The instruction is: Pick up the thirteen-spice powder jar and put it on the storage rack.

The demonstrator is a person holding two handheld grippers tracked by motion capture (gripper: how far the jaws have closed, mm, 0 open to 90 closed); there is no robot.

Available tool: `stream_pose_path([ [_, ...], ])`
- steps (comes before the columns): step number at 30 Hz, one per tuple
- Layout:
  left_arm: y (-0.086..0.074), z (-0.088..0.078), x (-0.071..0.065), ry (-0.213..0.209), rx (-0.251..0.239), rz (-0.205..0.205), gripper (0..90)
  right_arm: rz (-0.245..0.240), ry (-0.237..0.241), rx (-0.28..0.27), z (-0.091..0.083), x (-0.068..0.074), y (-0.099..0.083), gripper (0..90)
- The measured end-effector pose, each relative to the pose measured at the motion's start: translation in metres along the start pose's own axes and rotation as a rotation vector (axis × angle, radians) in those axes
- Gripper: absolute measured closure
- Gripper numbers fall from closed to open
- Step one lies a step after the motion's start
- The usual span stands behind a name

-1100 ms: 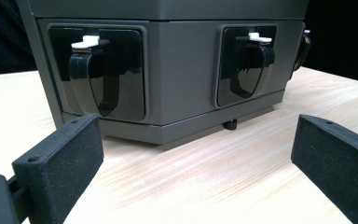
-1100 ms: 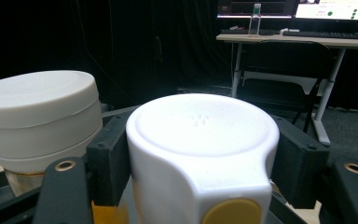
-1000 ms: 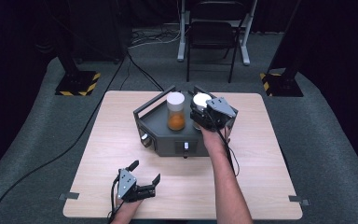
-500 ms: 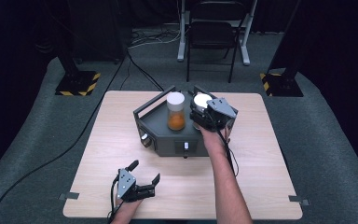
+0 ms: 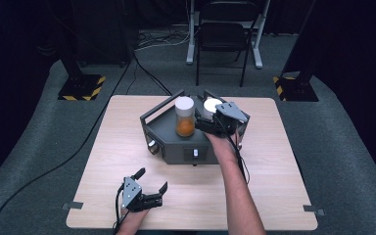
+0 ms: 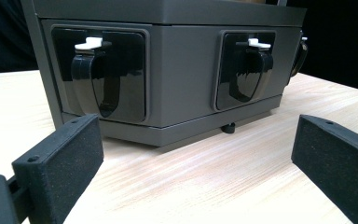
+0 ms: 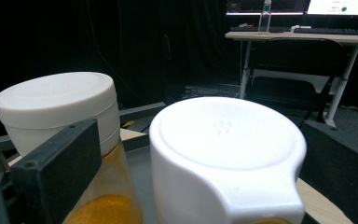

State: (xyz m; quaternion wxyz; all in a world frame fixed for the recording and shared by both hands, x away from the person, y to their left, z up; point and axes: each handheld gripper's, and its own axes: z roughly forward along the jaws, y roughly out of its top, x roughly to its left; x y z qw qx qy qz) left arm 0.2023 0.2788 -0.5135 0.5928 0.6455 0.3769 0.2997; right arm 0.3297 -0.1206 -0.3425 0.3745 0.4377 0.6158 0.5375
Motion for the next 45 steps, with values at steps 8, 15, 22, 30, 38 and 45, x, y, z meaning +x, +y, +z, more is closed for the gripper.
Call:
stream_pose_path([
  [8, 0.0, 0.0, 0.0, -0.001, 0.001, 0.003, 1.9, 0.003, 0.011, 0.009, -0.009, -0.004, 0.003, 0.0],
  [15, 0.001, 0.001, 0.0, -0.004, 0.004, 0.006, 1.8, 0.01, 0.029, -0.015, -0.023, -0.01, -0.007, 0.0],
  [22, 0.001, 0.002, 0.0, -0.005, 0.003, 0.006, 1.7, 0.021, 0.054, -0.042, -0.037, -0.018, -0.016, 0.0],
  [30, 0.001, 0.002, -0.001, -0.003, 0.005, 0.007, 1.7, -0.007, 0.08, -0.061, -0.05, -0.022, -0.021, 0.1],
  [38, 0.001, 0.002, 0.0, -0.003, 0.005, 0.002, 1.7, -0.035, 0.115, -0.082, -0.067, -0.026, -0.031, 0.3],
  [45, 0.001, 0.002, 0.0, -0.003, 0.008, 0.002, 1.7, -0.024, 0.125, -0.084, -0.077, -0.035, -0.043, 0.2],
])
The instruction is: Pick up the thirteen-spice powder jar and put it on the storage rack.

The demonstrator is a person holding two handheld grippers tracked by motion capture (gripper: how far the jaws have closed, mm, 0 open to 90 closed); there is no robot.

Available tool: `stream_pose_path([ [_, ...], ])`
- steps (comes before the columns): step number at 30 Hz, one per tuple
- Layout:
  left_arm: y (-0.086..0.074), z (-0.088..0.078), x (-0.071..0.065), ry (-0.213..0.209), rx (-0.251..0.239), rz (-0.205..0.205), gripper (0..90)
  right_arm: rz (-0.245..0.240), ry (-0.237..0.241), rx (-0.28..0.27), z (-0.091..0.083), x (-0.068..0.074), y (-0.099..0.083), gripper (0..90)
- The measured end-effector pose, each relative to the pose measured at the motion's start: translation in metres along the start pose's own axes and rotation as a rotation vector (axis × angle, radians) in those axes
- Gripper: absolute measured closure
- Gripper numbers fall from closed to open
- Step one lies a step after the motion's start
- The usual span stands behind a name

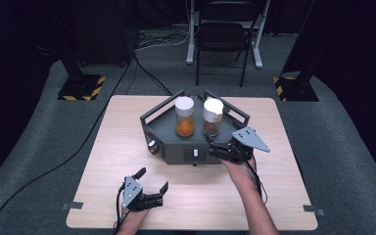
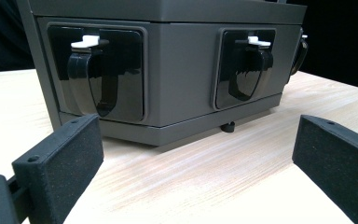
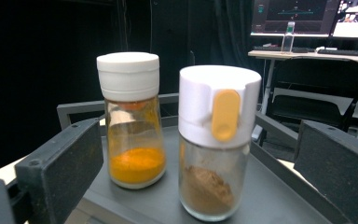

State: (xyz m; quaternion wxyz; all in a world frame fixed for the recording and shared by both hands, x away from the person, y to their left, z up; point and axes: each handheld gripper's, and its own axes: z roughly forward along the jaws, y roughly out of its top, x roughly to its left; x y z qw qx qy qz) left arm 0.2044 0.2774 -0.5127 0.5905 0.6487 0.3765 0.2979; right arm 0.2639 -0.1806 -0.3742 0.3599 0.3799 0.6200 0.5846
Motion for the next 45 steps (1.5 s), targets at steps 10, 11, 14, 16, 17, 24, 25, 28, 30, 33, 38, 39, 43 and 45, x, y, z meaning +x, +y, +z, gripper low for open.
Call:
stream_pose_path([
  [10, 0.0, 0.0, 0.0, -0.001, 0.002, 0.003, 1.7, 0.009, -0.001, -0.002, -0.011, -0.008, -0.01, 1.3],
  [11, 0.0, 0.0, 0.0, -0.001, 0.002, 0.003, 1.7, 0.006, -0.001, 0.0, -0.012, -0.009, -0.011, 1.3],
  [14, 0.0, 0.0, -0.001, -0.001, 0.004, 0.007, 1.7, 0.005, -0.001, -0.001, -0.014, -0.01, -0.013, 1.3],
  [16, 0.001, 0.001, -0.001, -0.002, 0.004, 0.007, 1.7, 0.006, 0.002, -0.002, -0.016, -0.012, -0.015, 1.4],
  [17, 0.0, 0.0, -0.001, -0.001, 0.003, 0.007, 1.7, 0.005, 0.001, -0.001, -0.016, -0.013, -0.015, 1.4],
  [24, 0.0, 0.0, -0.001, 0.0, 0.004, 0.007, 1.7, -0.004, 0.003, 0.014, -0.021, -0.019, -0.024, 1.3],
  [25, 0.001, 0.001, -0.001, 0.0, 0.005, 0.007, 1.7, -0.009, 0.001, 0.018, -0.021, -0.019, -0.025, 1.3],
  [28, 0.001, 0.001, -0.001, 0.0, 0.006, 0.007, 1.7, -0.014, 0.001, 0.023, -0.023, -0.02, -0.028, 1.2],
  [30, 0.001, 0.001, -0.001, 0.0, 0.004, 0.007, 1.7, -0.021, -0.001, 0.023, -0.025, -0.019, -0.031, 1.2],
  [33, 0.0, 0.001, -0.001, 0.0, 0.004, 0.006, 1.7, -0.036, -0.005, 0.028, -0.027, -0.018, -0.035, 1.2],
  [38, 0.001, 0.001, -0.001, 0.0, 0.005, 0.008, 1.7, -0.027, -0.002, 0.028, -0.032, -0.02, -0.044, 1.2],
  [39, 0.001, 0.001, -0.001, -0.001, 0.005, 0.008, 1.7, -0.028, -0.004, 0.03, -0.033, -0.02, -0.046, 1.2],
  [43, 0.001, 0.001, -0.001, 0.0, 0.005, 0.008, 1.7, -0.028, -0.009, 0.039, -0.034, -0.02, -0.051, 1.2],
  [45, 0.001, 0.001, -0.001, 0.0, 0.005, 0.009, 1.7, -0.027, -0.008, 0.04, -0.035, -0.02, -0.053, 1.2],
])
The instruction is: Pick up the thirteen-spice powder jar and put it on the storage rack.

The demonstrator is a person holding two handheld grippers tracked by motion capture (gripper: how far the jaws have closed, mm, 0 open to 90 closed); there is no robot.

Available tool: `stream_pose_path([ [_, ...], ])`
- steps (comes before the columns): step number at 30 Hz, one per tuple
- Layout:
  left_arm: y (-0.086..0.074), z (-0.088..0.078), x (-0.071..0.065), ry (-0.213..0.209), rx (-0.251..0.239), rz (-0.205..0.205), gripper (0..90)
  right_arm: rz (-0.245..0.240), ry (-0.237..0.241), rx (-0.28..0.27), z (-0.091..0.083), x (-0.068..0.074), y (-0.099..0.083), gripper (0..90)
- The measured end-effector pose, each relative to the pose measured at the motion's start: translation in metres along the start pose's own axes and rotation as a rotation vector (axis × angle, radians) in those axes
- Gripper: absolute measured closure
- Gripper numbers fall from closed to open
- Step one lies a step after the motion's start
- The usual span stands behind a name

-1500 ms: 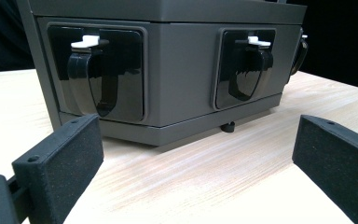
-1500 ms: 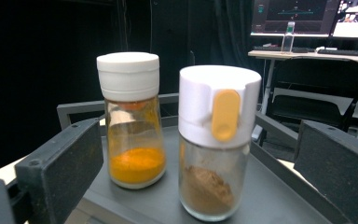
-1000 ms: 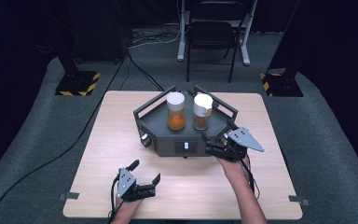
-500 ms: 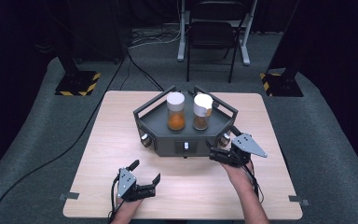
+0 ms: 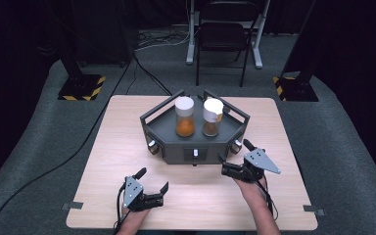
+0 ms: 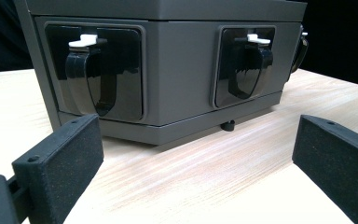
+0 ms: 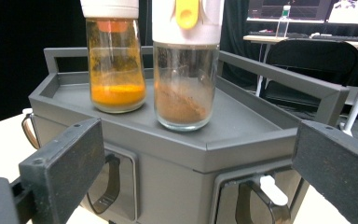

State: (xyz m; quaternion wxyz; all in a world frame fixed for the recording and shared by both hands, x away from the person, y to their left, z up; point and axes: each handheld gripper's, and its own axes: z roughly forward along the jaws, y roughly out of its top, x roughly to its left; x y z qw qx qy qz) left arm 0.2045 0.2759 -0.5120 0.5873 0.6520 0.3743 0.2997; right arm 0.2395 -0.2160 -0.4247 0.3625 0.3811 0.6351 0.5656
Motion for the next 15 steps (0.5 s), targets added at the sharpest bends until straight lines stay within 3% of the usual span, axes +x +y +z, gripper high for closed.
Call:
stream_pose_path([
  [15, 0.0, 0.0, 0.0, 0.0, 0.0, 0.001, 1.7, 0.016, -0.008, 0.015, -0.007, -0.002, -0.016, 1.2],
])
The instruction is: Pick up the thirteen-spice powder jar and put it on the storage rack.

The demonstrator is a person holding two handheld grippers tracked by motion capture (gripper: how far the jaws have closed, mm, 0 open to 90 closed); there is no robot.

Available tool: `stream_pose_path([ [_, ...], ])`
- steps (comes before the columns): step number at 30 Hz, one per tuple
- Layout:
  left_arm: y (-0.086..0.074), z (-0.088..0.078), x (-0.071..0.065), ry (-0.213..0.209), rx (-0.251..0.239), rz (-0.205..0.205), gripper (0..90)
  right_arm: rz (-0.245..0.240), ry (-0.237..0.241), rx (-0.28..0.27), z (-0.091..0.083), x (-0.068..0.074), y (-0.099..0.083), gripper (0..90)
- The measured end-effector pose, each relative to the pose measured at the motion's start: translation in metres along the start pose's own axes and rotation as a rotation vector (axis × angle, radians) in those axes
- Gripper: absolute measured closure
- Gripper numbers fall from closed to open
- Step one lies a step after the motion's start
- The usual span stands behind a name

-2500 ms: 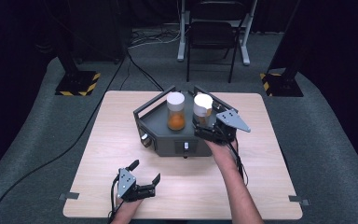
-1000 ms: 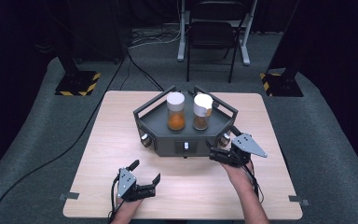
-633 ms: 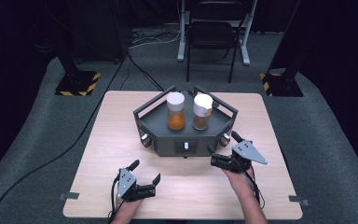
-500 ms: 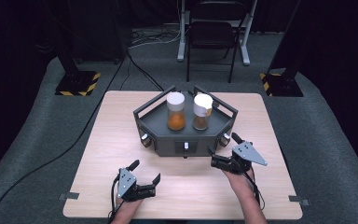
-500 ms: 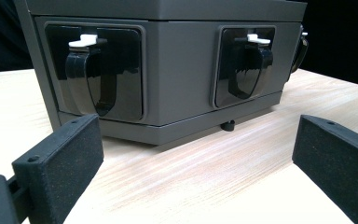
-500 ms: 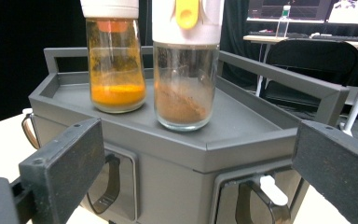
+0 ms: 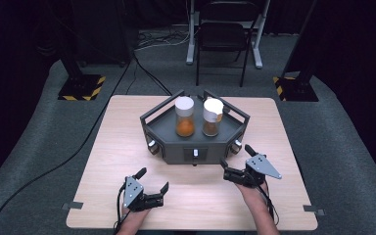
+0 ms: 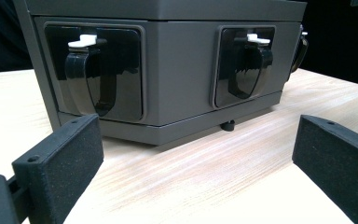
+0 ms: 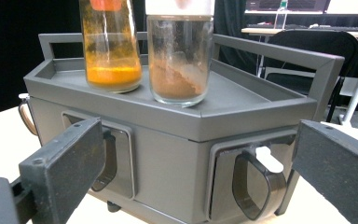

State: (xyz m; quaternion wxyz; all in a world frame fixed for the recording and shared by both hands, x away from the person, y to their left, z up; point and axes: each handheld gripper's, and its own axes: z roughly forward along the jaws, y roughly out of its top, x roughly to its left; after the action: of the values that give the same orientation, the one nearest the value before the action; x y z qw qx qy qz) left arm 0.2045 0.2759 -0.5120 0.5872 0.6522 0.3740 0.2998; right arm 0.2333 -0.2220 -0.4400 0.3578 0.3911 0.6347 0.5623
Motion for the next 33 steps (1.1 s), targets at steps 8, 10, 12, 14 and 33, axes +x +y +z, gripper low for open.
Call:
stream_pose_path([
  [8, 0.0, 0.0, 0.0, 0.0, 0.002, 0.005, 1.7, 0.011, 0.0, 0.016, -0.003, -0.002, -0.007, 0.8],
  [10, 0.0, 0.0, 0.0, 0.0, 0.003, 0.003, 1.7, 0.013, -0.001, 0.023, -0.003, -0.003, -0.009, 0.6],
  [12, 0.0, 0.0, 0.0, 0.0, 0.003, 0.002, 1.7, 0.014, -0.004, 0.023, -0.004, -0.003, -0.01, 0.6],
  [14, 0.0, 0.0, 0.0, 0.0, 0.002, 0.001, 1.7, 0.024, -0.006, 0.026, -0.005, -0.005, -0.013, 0.5],
  [33, 0.001, 0.001, 0.001, 0.001, 0.004, -0.006, 1.7, -0.036, -0.043, 0.05, -0.022, -0.017, -0.037, 0.0],
])
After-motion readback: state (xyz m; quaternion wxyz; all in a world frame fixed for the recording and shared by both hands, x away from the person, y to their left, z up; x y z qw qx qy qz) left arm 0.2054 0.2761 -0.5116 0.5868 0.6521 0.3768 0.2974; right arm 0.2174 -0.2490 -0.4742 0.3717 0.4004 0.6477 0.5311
